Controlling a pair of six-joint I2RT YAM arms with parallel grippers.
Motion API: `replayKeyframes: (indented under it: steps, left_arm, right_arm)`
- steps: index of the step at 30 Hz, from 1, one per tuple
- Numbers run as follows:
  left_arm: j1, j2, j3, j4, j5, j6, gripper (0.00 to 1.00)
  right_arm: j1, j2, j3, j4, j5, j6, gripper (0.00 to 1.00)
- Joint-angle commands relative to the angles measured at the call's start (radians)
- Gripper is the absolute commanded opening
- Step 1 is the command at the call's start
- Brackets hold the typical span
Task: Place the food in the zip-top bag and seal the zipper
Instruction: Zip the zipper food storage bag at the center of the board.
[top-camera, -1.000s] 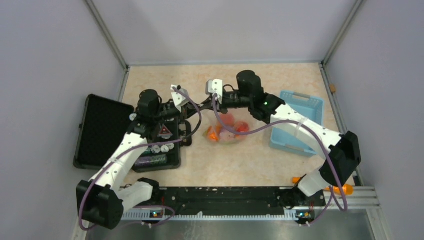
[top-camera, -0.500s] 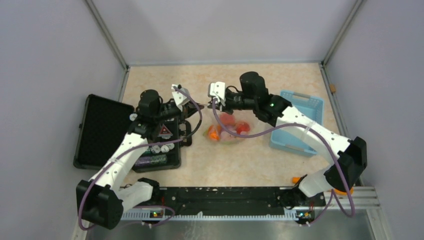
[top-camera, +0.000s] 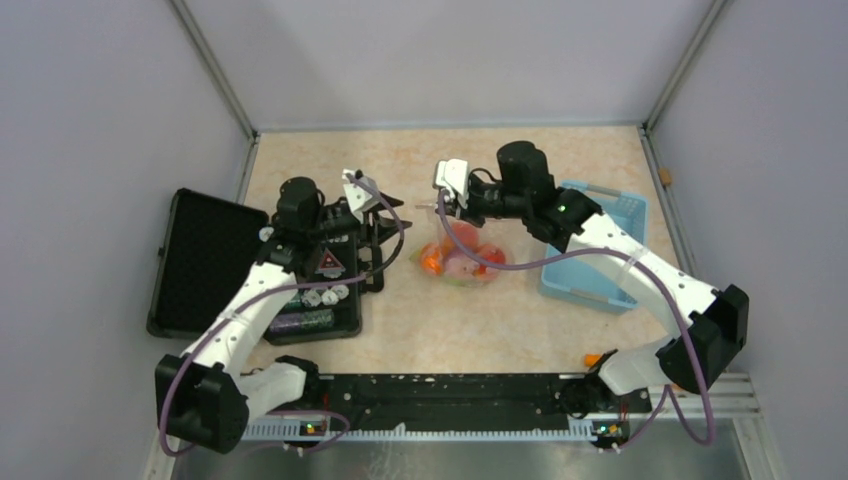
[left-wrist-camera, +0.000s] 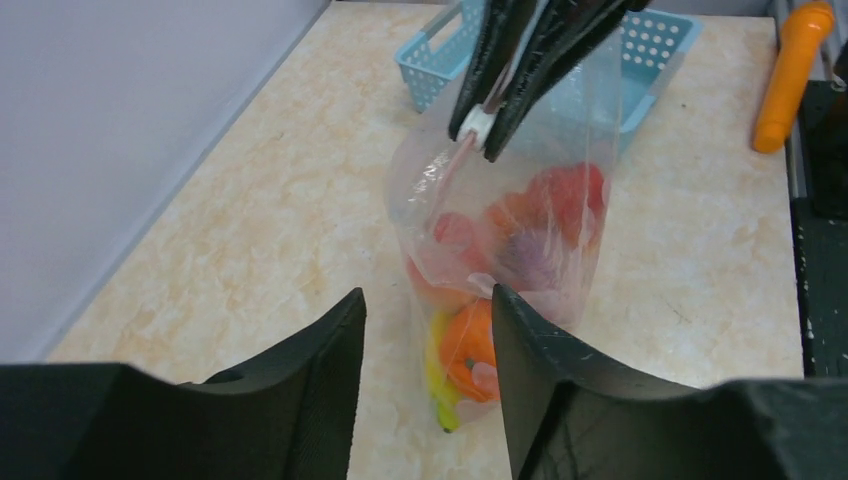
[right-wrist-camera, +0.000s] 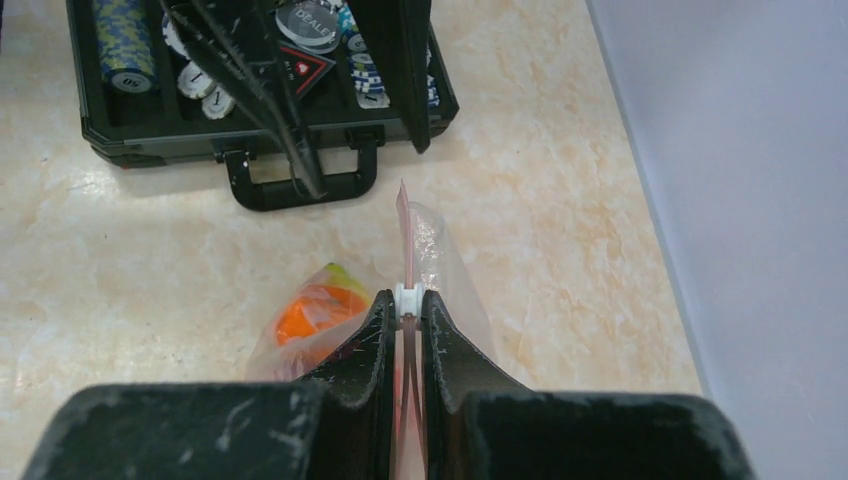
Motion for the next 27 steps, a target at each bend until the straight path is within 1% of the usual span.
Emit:
replayKeyframes:
  steps: [1,2,4,6,9,11,15,20,22,23,24,25,26,27]
  left_arm:
    - [-0.025,0.018,0.018,0.011,0.167,0.095,0.55]
    - [-0.035,0.022,0.018,0.002,0.165,0.124,0.58]
    - [-0.056,0.038,0.023,0.017,0.131,0.145,0.59]
    - [-0.066,0.069,0.047,0.024,0.127,0.158,0.60]
    - [-0.093,0.113,0.080,0.057,0.117,0.155,0.61]
    - [-0.117,0.132,0.091,0.090,0.081,0.155,0.61]
    - [-0.139,0.166,0.109,0.153,0.047,0.129,0.61]
    - [-0.161,0.177,0.092,0.253,0.047,0.076,0.61]
    - [-0.174,0.185,0.095,0.257,0.052,0.073,0.51]
    - [-0.177,0.187,0.100,0.251,0.059,0.072,0.42]
    - [-0.179,0.189,0.103,0.249,0.060,0.070,0.21]
    - [-0.180,0.188,0.101,0.246,0.054,0.068,0.06]
    - [-0.181,0.184,0.096,0.245,0.048,0.069,0.00]
    - [-0.182,0.181,0.094,0.241,0.043,0.072,0.00]
  right_arm:
    - [-0.001,-0.014,0.016,0.020,-0.035,-0.001,0.00]
    - [-0.001,-0.011,0.023,0.008,-0.039,-0.009,0.00]
    - [-0.001,-0.011,0.032,-0.002,-0.050,-0.014,0.00]
    - [-0.001,-0.013,0.034,-0.003,-0.072,-0.014,0.00]
    - [-0.001,-0.018,0.035,-0.003,-0.093,-0.010,0.00]
    - [-0.001,-0.021,0.036,-0.005,-0.099,-0.009,0.00]
    - [-0.001,-0.022,0.037,-0.012,-0.106,-0.011,0.00]
    - [-0.001,-0.021,0.032,-0.005,-0.108,-0.008,0.00]
    - [-0.001,-0.019,0.033,-0.004,-0.107,-0.007,0.00]
    - [-0.001,-0.018,0.032,-0.002,-0.104,-0.006,0.00]
    - [-0.001,-0.018,0.032,-0.002,-0.101,-0.005,0.00]
    - [-0.001,-0.019,0.032,-0.002,-0.096,-0.003,0.00]
    - [-0.001,-0.017,0.033,0.000,-0.090,0.000,0.00]
    - [-0.001,-0.018,0.032,0.001,-0.084,0.002,0.00]
